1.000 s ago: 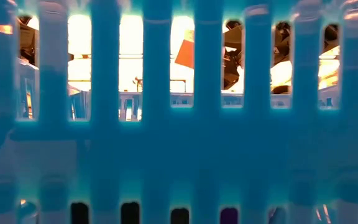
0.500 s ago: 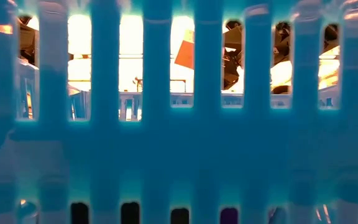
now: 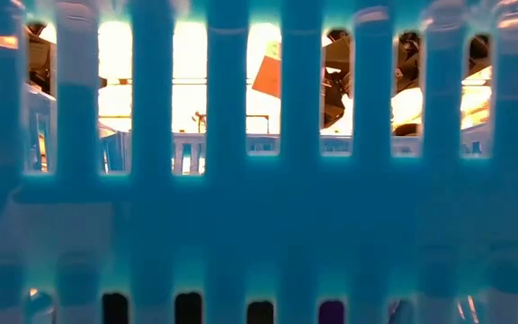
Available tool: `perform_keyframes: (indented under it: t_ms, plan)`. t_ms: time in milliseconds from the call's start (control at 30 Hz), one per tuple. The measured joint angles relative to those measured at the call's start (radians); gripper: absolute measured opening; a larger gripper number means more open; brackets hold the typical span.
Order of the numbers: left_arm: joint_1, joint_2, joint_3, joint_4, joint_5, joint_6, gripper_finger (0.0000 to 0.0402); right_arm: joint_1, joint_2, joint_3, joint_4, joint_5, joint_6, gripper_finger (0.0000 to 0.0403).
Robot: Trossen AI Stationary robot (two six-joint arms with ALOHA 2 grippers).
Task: Pick & Place Office items
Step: Put the blue charger adapter into the top blue bin
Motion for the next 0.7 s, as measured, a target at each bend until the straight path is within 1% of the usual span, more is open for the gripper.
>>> perform_keyframes:
  t_ms: [133,200,400,467,533,633,700]
  plan:
    - [0.000,0.000,0.000,0.013,0.000,0.000,0.0318,0.000,0.000,0.000,0.000,0.000,-0.020,0.0212]
    - [0.000,0.000,0.000,0.062,0.000,-0.005,0.0314,0.000,0.000,0.000,0.000,0.000,-0.022,0.0212]
    - [0.000,0.016,0.000,0.322,-0.002,-0.237,0.0305,0.000,0.000,0.000,0.000,0.000,-0.045,0.0212]
    - [0.000,0.038,0.000,0.381,-0.052,-0.295,0.0305,0.000,0.000,0.000,0.000,0.000,-0.053,0.0212]
    - [0.000,0.081,0.000,0.386,-0.116,-0.348,0.0308,0.000,0.000,0.000,0.000,0.000,-0.059,0.0212]
    - [0.000,0.187,0.000,0.374,-0.209,-0.451,0.0314,0.000,0.000,0.000,-0.007,0.007,-0.071,0.0212]
    - [0.000,0.278,0.000,0.373,-0.264,-0.531,0.0317,0.008,0.000,0.000,-0.025,0.050,-0.085,0.0212]
